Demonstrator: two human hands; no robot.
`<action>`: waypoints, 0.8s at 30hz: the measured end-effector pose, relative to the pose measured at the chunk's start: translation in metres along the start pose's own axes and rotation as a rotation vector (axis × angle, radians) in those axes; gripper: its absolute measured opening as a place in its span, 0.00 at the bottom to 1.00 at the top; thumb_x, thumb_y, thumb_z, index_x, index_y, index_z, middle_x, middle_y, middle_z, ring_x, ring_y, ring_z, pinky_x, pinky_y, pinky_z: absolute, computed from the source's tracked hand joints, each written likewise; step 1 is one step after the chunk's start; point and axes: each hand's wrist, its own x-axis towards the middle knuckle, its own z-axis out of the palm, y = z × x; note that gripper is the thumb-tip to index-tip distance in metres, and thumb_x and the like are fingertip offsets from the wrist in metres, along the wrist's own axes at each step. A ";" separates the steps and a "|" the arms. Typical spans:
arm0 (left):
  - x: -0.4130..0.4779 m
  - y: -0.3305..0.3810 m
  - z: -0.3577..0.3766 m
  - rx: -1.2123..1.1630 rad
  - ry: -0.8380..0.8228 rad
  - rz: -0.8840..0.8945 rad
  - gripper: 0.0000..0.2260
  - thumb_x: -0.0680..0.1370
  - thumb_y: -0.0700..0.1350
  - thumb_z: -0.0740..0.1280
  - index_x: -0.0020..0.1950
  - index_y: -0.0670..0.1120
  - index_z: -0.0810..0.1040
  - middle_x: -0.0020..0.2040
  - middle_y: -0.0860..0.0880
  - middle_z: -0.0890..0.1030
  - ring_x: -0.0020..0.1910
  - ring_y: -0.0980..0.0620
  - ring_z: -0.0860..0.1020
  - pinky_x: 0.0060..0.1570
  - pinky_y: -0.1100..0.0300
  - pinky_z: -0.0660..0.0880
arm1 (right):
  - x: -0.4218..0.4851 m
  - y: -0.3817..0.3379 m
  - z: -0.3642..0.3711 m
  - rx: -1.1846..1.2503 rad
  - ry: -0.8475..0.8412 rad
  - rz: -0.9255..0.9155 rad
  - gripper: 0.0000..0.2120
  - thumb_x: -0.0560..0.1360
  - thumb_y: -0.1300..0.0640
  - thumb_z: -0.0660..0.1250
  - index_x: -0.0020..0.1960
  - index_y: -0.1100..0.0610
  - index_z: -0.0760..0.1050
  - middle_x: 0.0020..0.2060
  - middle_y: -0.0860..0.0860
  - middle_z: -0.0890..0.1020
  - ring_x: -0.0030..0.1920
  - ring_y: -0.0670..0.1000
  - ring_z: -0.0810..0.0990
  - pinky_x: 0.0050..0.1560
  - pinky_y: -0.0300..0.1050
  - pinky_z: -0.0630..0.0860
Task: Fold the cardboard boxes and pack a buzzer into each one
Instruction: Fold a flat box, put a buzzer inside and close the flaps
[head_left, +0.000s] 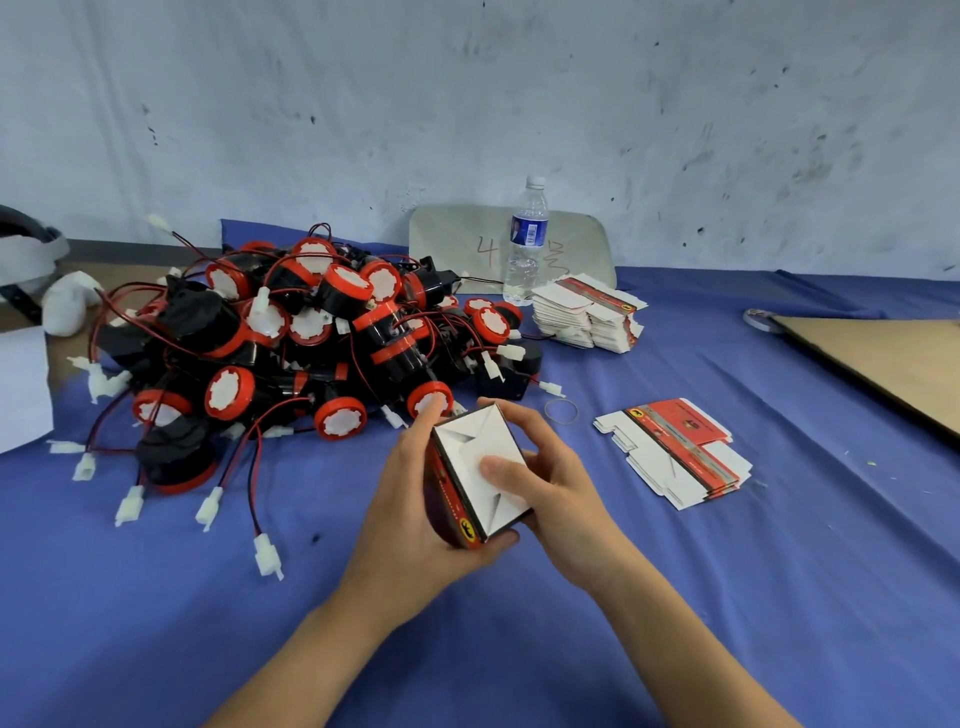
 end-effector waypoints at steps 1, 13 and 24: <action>0.001 0.000 -0.001 0.013 -0.006 0.006 0.49 0.61 0.60 0.76 0.75 0.64 0.52 0.73 0.58 0.66 0.72 0.54 0.67 0.66 0.52 0.72 | 0.000 0.000 0.001 -0.021 0.006 -0.008 0.19 0.71 0.59 0.67 0.60 0.44 0.74 0.45 0.52 0.85 0.43 0.52 0.83 0.41 0.41 0.78; 0.002 0.000 -0.005 0.013 -0.046 0.041 0.47 0.62 0.61 0.76 0.72 0.72 0.50 0.71 0.68 0.63 0.71 0.62 0.65 0.62 0.70 0.68 | 0.005 0.008 -0.009 0.196 -0.059 0.085 0.21 0.68 0.59 0.63 0.59 0.47 0.78 0.52 0.54 0.82 0.49 0.55 0.80 0.43 0.46 0.77; 0.010 -0.019 -0.016 0.060 -0.191 -0.102 0.54 0.62 0.63 0.78 0.72 0.73 0.39 0.76 0.67 0.54 0.76 0.56 0.57 0.72 0.48 0.64 | 0.004 -0.003 -0.021 0.174 -0.120 0.060 0.31 0.68 0.68 0.69 0.66 0.43 0.75 0.43 0.58 0.84 0.42 0.57 0.83 0.40 0.49 0.81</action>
